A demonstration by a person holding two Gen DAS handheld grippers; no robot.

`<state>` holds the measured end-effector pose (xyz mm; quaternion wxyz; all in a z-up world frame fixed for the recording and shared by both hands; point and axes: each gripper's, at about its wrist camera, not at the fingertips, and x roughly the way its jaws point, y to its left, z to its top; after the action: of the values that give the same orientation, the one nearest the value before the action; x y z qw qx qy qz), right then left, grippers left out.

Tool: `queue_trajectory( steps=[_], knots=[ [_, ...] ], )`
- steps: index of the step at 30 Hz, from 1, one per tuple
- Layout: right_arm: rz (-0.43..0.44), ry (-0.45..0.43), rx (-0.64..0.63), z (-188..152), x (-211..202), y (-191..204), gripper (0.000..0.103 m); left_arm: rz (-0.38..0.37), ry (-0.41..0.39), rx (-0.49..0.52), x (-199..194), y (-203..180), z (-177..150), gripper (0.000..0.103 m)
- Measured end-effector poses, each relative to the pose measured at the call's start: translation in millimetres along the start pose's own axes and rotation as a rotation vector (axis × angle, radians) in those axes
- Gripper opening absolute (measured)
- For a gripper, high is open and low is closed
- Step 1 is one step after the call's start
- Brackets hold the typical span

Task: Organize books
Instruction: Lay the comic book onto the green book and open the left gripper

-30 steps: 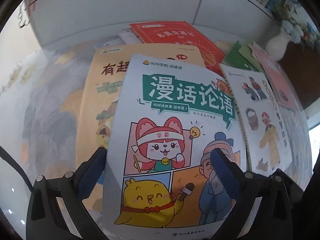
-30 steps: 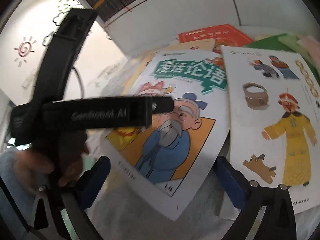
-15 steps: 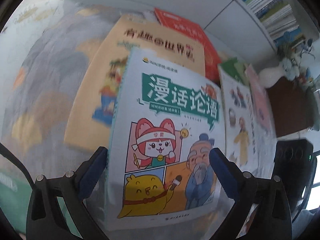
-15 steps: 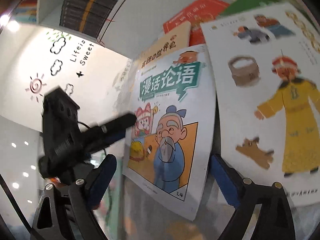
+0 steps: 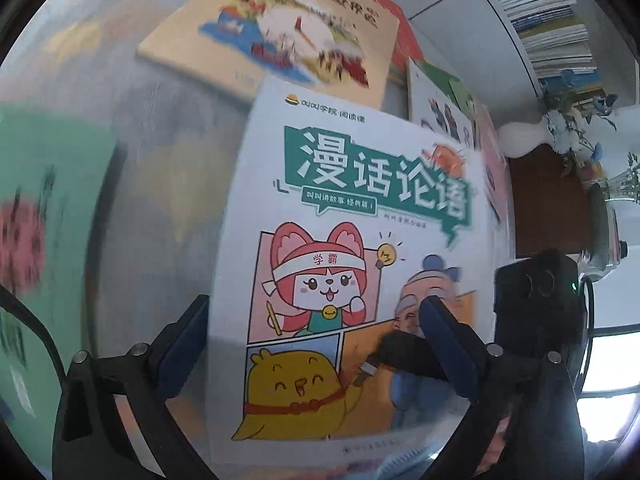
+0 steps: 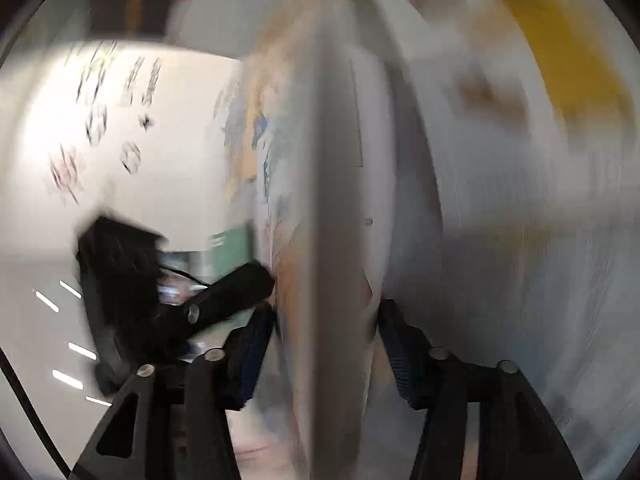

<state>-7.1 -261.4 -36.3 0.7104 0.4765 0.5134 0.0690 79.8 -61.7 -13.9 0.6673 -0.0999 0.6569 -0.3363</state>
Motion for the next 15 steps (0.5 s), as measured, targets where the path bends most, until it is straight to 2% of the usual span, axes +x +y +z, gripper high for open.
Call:
queue_trajectory(
  steps=[1,4,6,8,15],
  knots=[
    [-0.024,-0.004,-0.001,-7.2,-1.2,-1.2,0.047,0.004,-0.002,-0.003,0.3,-1.0,-8.0,0.099],
    [-0.178,-0.058,-0.141,-31.5,-6.4,16.8,0.046,-0.007,0.004,-0.015,-4.2,0.0,-28.6,0.099],
    [-0.179,-0.081,-0.155,-40.3,-11.3,25.1,0.043,-0.056,-0.025,-0.044,-23.9,7.0,-35.2,0.099],
    [-0.189,-0.100,-0.206,-45.5,-12.7,41.8,0.043,-0.051,-0.066,-0.038,-40.7,6.7,-35.6,0.099],
    [-0.158,-0.109,-0.419,-56.8,11.2,115.5,0.043,0.108,-0.175,0.051,-109.0,20.6,-25.8,0.099]
  ],
)
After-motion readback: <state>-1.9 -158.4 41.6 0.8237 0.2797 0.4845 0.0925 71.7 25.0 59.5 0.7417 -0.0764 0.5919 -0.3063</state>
